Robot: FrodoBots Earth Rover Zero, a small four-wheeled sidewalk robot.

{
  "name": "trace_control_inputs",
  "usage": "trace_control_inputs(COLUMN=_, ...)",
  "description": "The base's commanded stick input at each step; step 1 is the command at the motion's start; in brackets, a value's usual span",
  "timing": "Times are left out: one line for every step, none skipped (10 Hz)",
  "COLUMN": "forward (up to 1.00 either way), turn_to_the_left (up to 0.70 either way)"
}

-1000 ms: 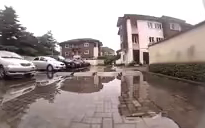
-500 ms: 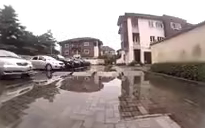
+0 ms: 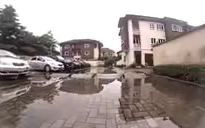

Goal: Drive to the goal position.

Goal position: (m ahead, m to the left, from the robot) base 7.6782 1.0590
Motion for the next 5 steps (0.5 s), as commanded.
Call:
trace_control_inputs(forward=0.50, turn_to_the_left=0.00)
trace_control_inputs(forward=0.50, turn_to_the_left=0.00)
trace_control_inputs(forward=0.50, turn_to_the_left=0.00)
trace_control_inputs(forward=0.50, turn_to_the_left=0.00)
trace_control_inputs(forward=0.50, turn_to_the_left=0.00)
